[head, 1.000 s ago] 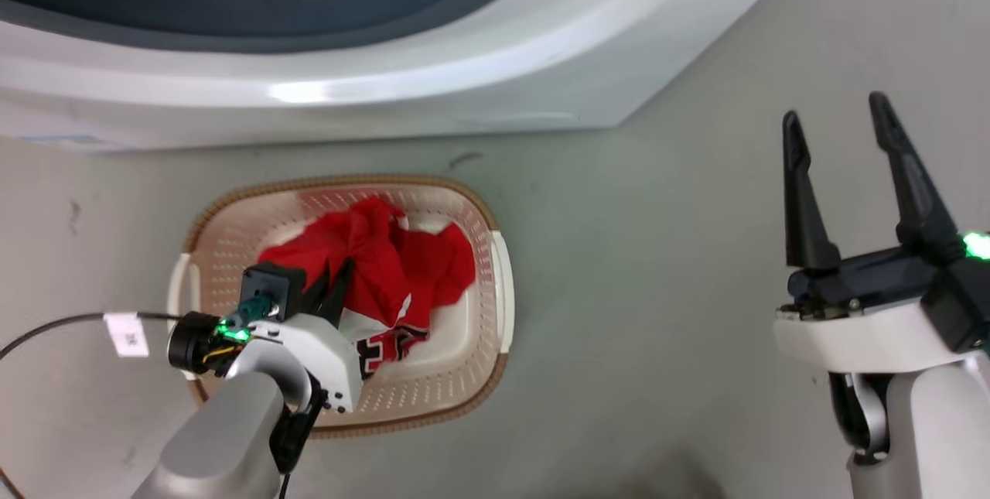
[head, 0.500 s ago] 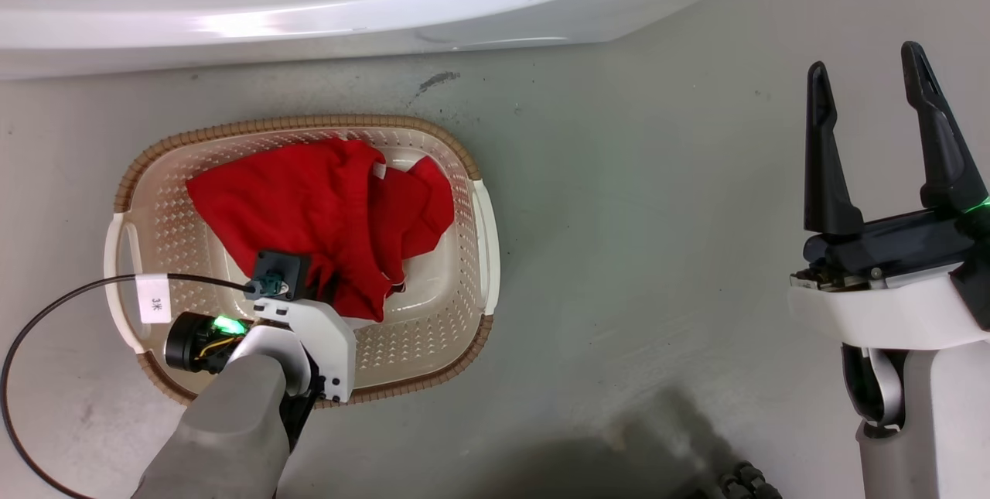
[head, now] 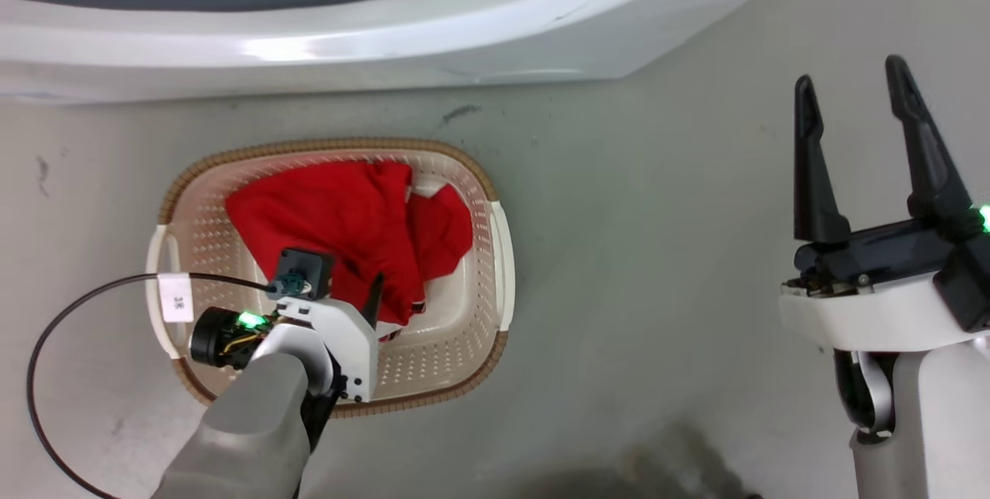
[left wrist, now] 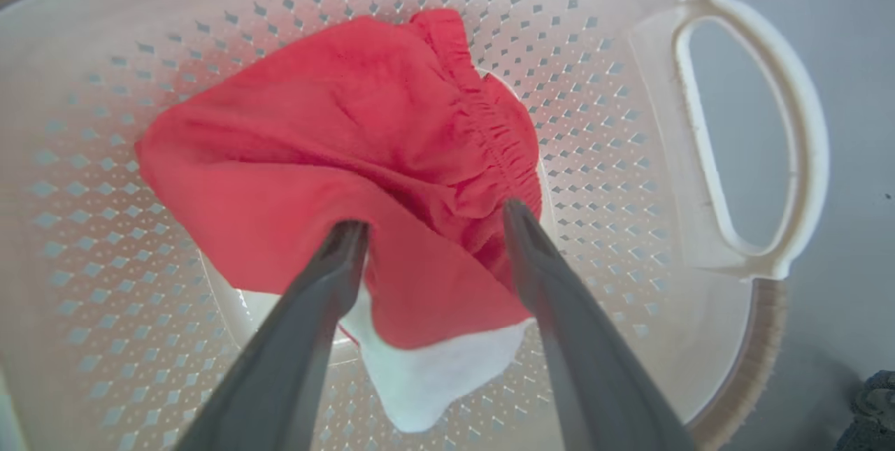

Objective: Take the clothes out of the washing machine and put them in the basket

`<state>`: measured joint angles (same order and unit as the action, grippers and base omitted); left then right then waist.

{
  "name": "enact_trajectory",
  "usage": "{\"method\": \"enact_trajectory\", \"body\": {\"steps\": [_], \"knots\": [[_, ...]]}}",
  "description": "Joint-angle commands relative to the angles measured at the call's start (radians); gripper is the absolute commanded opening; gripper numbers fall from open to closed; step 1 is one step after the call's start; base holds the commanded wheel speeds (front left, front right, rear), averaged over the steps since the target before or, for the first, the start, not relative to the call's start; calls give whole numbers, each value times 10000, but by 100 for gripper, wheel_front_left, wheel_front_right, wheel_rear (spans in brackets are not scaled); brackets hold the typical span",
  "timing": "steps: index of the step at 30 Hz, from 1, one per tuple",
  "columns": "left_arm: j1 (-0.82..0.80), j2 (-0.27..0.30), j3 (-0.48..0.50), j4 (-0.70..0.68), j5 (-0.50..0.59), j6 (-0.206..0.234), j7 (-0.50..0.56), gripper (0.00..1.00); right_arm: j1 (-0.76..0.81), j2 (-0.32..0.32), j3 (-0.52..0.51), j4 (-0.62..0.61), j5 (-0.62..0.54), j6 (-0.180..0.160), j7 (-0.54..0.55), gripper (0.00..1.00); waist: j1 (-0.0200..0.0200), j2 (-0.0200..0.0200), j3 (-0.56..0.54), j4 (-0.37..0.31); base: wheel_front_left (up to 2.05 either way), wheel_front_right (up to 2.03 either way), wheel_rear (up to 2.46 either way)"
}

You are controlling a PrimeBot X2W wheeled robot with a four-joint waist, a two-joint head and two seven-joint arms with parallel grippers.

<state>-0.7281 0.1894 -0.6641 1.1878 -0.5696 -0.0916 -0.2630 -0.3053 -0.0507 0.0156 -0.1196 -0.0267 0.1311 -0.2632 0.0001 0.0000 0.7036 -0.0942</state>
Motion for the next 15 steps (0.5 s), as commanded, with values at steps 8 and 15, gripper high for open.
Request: {"method": "enact_trajectory", "body": {"steps": [8, 15], "knots": [[1472, 86, 931, -2130, 727, 639, -23, 100, 825, 6, 35, 303, -114, -7, -23, 100, -1, 0, -1837, 569, 0, 0, 0], [2851, -7, 2381, -4238, 1505, 1121, -23, 100, 1415, 8, -13, 476, -165, -7, -23, 100, -1, 0, -2961, 914, 0, 0, 0]]}}
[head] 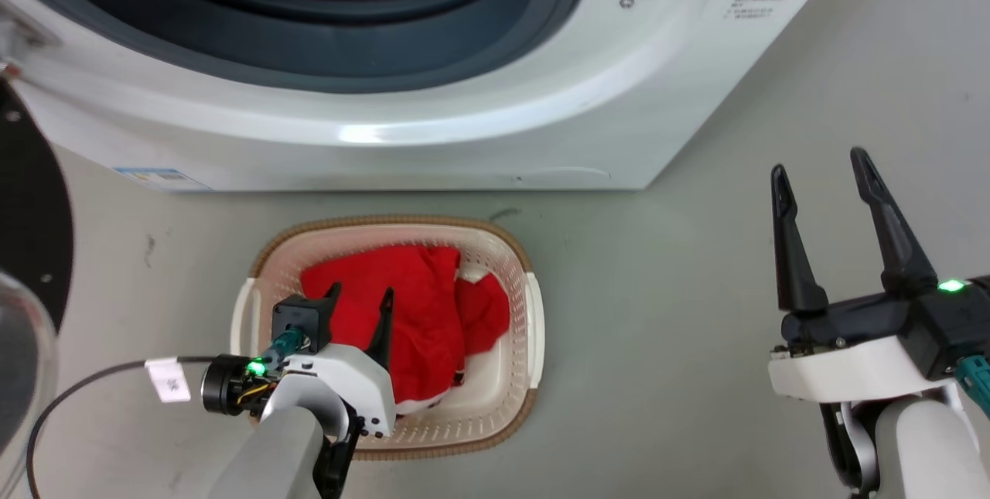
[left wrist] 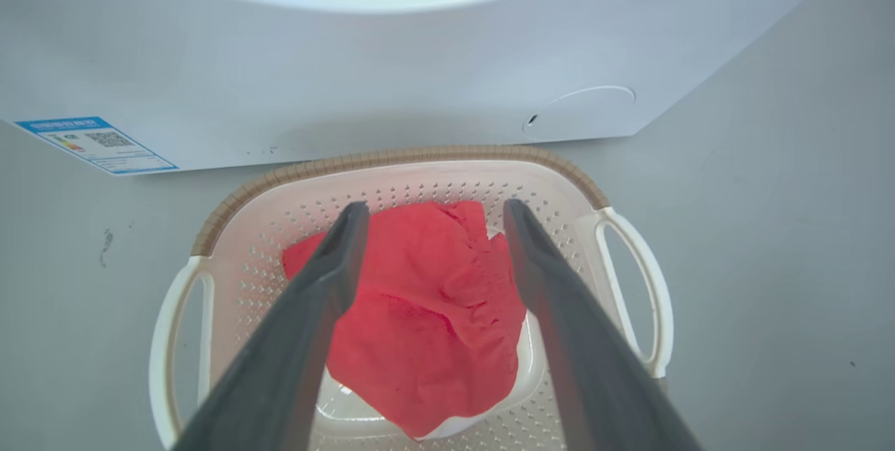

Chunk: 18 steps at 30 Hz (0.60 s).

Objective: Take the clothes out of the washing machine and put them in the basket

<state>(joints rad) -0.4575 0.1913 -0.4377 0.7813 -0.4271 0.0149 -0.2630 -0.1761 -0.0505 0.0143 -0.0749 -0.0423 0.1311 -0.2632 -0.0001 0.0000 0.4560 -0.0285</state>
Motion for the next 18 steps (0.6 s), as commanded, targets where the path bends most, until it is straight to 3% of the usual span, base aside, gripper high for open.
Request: {"method": "enact_trajectory", "body": {"steps": [1, 7, 18], "knots": [[312, -45, 368, -541, 246, 168, -24, 100, 204, 5, -12, 53, -5, -7, -23, 100, 1, 0, -636, 301, 0, 0, 0], [1545, -343, 1670, -2727, 1309, 499, -25, 100, 660, 6, -8, 191, 78, -7, -23, 100, 1, 0, -1481, 520, 0, 0, 0], [3339, -1040, 3339, -5734, 2787, 592, -25, 100, 1377, 5, -17, 312, 239, -7, -23, 100, 1, 0, -2620, 635, 0, 0, 0]]}}
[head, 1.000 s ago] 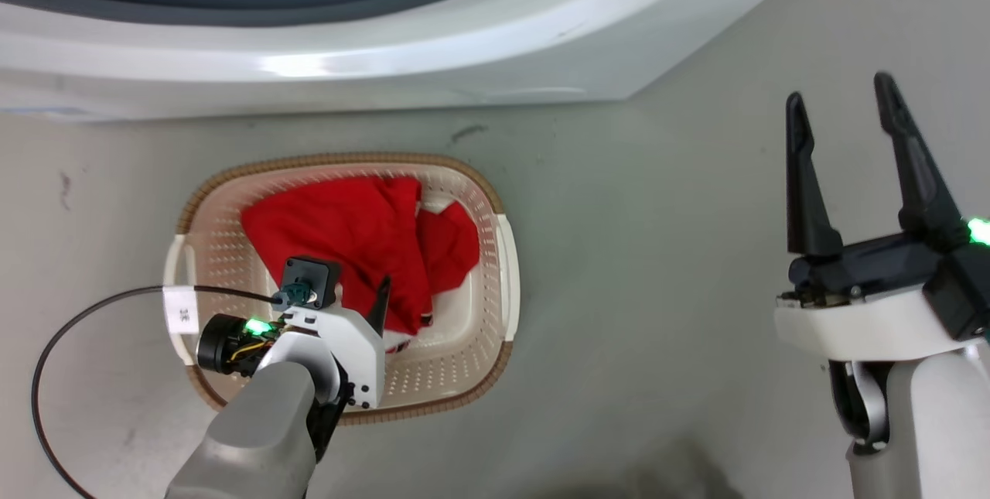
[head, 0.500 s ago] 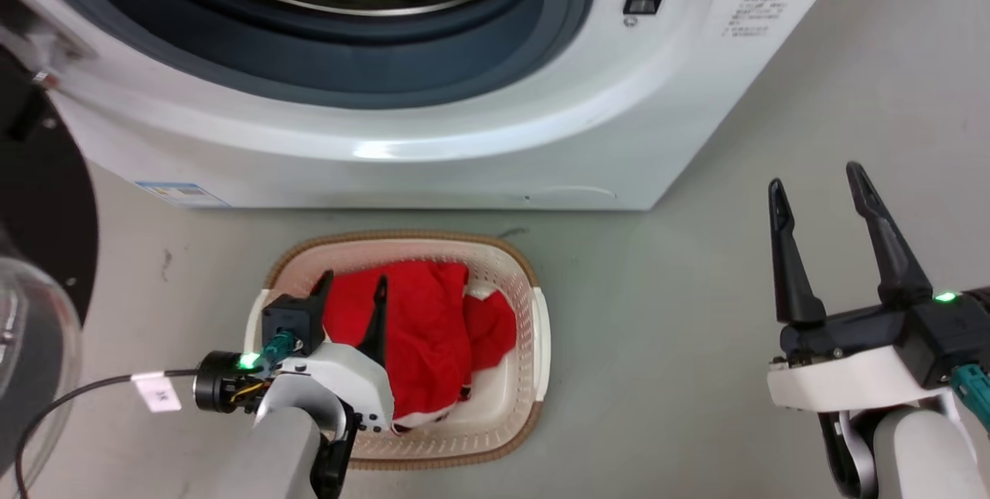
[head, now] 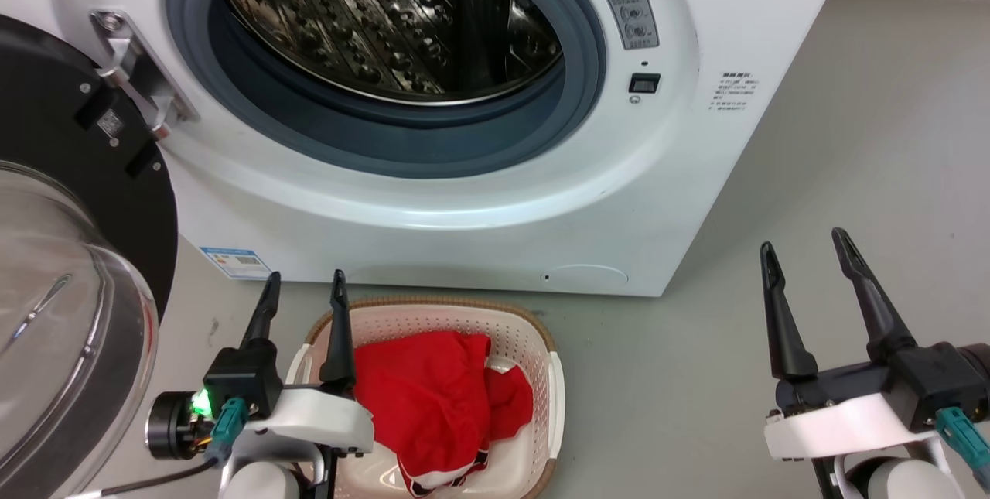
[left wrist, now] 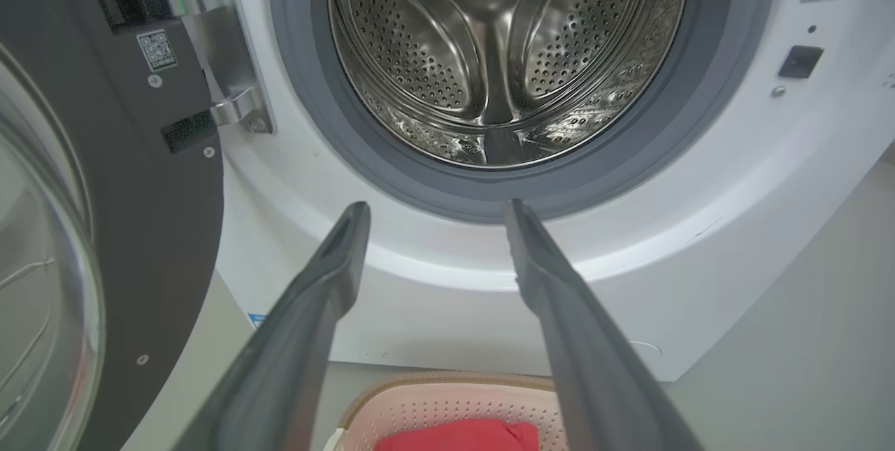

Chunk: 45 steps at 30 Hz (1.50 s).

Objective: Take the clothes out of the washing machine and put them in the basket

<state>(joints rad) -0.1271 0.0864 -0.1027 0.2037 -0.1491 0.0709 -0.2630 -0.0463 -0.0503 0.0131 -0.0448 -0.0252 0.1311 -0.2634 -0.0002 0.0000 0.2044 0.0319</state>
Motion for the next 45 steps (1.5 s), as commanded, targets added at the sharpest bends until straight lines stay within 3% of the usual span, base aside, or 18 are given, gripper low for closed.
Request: {"method": "enact_trajectory", "body": {"steps": [1, 12, 35, 36, 41, 45], "knots": [[138, -30, 70, -155, 114, 41, -24, 100, 141, 3, -25, 21, 89, -7, -21, 100, 2, 0, -178, 36, 0, 0, 0], [1227, -270, 559, -1422, 824, 53, -24, 100, 777, 4, -180, 128, 230, -7, -21, 100, 2, 0, -1093, -61, 0, 0, 0], [2124, -355, 958, -1253, 1029, -177, -26, 100, 1478, 3, -102, 252, 528, -7, -21, 100, 2, 0, -2049, -251, 0, 0, 0], [2045, -339, 921, -1237, 1003, -179, 1, 0, 1387, 0, -96, 246, 500, 0, 2, 0, 2, 0, -2051, -250, 0, 0, 0], [2143, -349, 909, -742, 888, -190, 97, 0, 1526, 2, -61, 651, 613, 2, 63, 0, 2, 0, -2054, -252, 0, 0, 0], [1987, -349, 1023, -632, 28, -293, 343, 0, 1438, -55, -53, 731, 1566, 2, 204, 0, 2, 0, -2052, -254, 0, 0, 0]]}}
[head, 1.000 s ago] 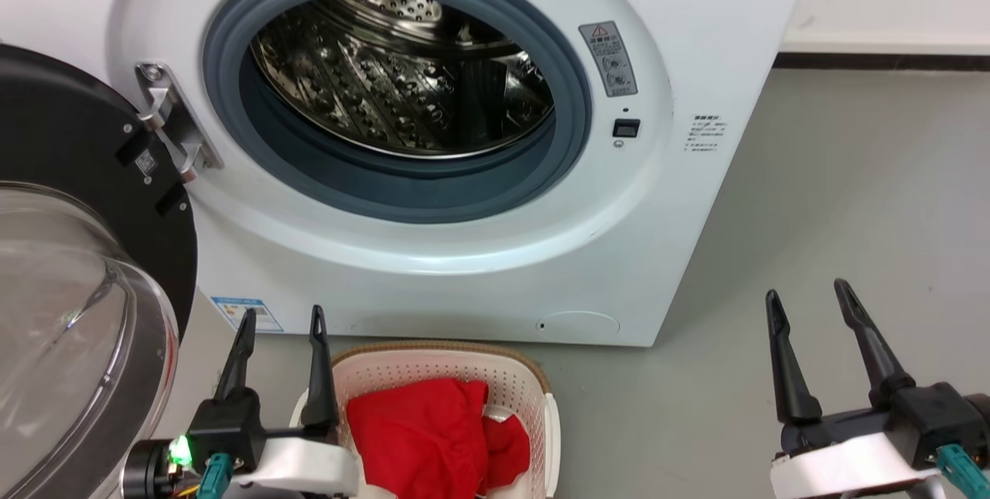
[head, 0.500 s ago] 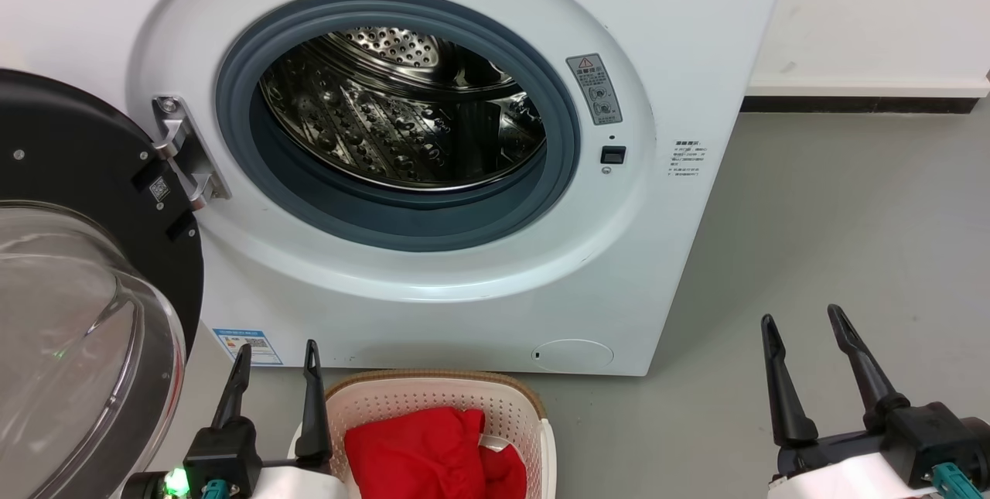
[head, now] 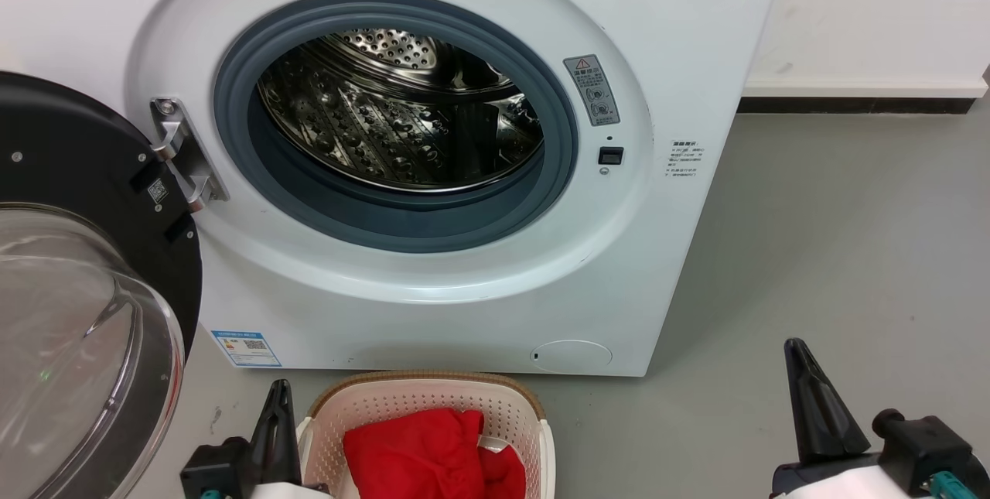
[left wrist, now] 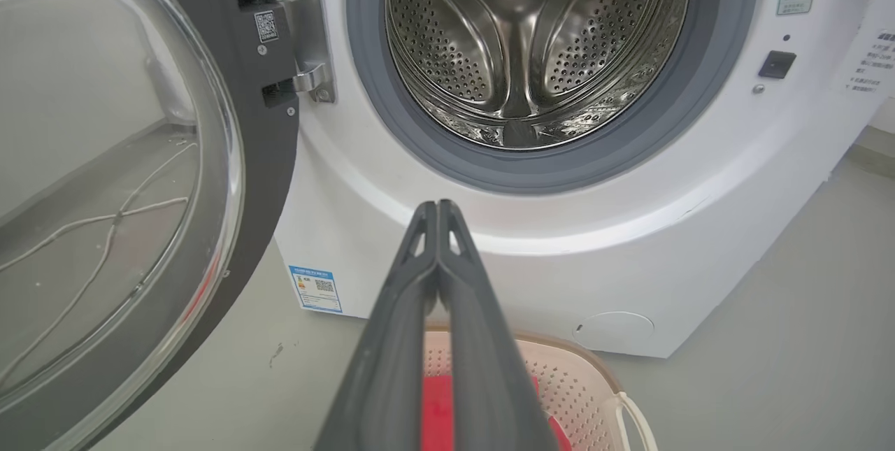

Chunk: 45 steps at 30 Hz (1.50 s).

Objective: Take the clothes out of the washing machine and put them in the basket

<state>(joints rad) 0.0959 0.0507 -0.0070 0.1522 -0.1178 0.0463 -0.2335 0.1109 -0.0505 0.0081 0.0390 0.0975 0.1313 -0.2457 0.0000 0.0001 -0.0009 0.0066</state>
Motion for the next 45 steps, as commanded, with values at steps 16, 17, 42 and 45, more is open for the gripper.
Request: {"method": "enact_trajectory", "body": {"steps": [16, 17, 42, 45], "knots": [[-597, 5, 271, 48, -3237, -395, 708, 0, -591, -226, -13, 338, 3523, -1, 559, 0, 0, -1, 6, -9, 0, 0, 0], [-618, 5, 285, 60, -3415, -416, 747, 0, -620, -234, -17, 363, 3711, -1, 595, 0, 0, -1, 7, -10, 0, 0, 0], [-1132, 2, 601, 339, -7288, -881, 1666, 0, -1160, -355, -164, 910, 7775, -3, 1400, 0, 0, -1, 15, -23, 0, 0, 0], [-1184, 2, 635, 368, -7681, -926, 1762, 0, -1233, -362, -186, 966, 8177, -3, 1487, 0, 0, -1, 16, -25, 0, 0, 0]]}}
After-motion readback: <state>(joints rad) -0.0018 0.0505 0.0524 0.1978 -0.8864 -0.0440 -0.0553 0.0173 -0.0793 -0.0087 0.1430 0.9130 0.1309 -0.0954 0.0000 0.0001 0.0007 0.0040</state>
